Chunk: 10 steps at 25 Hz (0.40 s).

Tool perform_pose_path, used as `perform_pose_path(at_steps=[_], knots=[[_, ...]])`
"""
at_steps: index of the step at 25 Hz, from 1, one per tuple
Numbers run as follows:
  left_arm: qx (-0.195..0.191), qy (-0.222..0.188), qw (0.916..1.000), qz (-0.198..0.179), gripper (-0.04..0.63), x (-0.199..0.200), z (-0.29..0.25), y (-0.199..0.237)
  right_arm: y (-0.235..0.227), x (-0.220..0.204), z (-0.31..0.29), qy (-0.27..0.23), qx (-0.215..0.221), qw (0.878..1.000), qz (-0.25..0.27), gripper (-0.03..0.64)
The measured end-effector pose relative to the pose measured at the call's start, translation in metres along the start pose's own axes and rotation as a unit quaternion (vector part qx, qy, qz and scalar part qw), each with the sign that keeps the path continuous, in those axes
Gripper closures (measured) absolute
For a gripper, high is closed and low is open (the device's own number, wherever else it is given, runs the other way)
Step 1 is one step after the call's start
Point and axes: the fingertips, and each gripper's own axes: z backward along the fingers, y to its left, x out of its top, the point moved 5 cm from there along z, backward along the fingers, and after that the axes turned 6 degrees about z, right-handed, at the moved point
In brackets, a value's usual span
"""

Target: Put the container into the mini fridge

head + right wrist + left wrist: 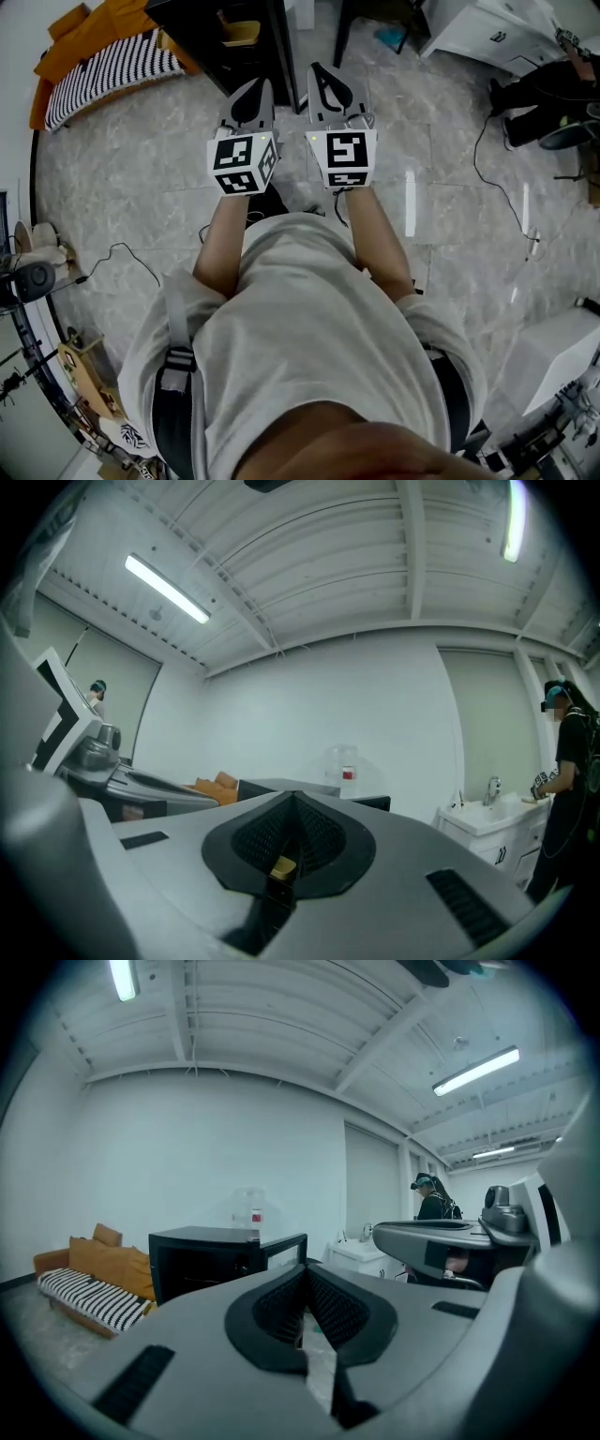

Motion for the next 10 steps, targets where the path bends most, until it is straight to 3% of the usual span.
perform_pose_path(at_steps=[4, 10], knots=[[-0.015, 0.006, 0.9999, 0.004, 0.583, -0.009, 0.001, 0.002, 0.003, -0.007, 0.004, 0.009, -0.017, 1.000, -0.023, 0.580], [-0.038, 0.020, 0.9990, -0.009, 0.583, -0.021, 0.015, -0.039, -0.003, -0.006, 0.042, 0.013, -0.025, 0.999, -0.025, 0.580]])
